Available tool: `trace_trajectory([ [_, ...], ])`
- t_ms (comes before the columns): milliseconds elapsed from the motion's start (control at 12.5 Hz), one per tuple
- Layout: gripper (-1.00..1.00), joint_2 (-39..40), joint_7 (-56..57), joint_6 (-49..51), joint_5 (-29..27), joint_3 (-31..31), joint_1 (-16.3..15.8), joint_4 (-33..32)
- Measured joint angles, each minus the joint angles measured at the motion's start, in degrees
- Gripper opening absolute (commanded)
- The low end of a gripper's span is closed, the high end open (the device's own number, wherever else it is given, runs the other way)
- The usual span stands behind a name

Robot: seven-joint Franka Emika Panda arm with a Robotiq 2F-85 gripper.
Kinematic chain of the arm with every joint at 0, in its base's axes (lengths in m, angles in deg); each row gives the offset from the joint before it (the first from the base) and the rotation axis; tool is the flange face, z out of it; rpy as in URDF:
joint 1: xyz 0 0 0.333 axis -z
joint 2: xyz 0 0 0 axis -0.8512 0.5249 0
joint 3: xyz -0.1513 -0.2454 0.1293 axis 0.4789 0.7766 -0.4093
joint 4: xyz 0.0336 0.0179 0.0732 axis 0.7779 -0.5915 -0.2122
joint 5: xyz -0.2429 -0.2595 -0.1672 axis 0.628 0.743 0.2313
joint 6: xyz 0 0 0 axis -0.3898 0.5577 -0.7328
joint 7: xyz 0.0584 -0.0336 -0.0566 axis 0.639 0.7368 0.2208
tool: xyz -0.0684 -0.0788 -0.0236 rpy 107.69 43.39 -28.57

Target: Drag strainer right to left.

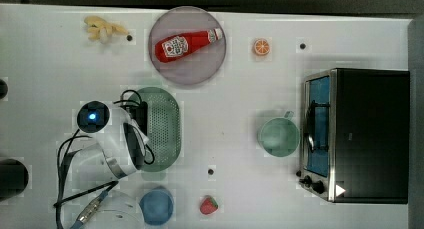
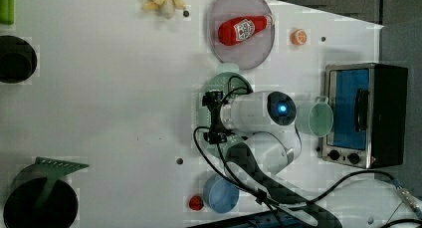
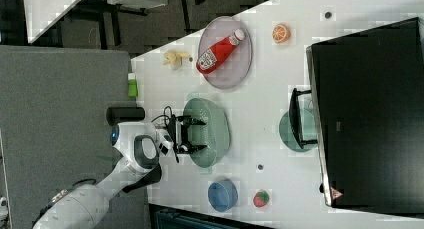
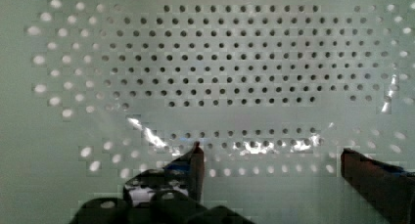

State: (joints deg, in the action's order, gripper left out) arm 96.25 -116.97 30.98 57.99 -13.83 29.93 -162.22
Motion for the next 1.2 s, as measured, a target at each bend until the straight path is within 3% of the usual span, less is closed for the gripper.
trace_trajectory([
  [400,1.0,3.02,-3.19,0.11,-3.15,-2.18,-2.0,6.04],
  [800,1.0,4.84,-4.08,1.62,-3.95,-3.01,-6.81,10.18],
  [1200,1.0,6.91,-7.27,0.9,-2.15,-2.57,-10.14,13.54],
])
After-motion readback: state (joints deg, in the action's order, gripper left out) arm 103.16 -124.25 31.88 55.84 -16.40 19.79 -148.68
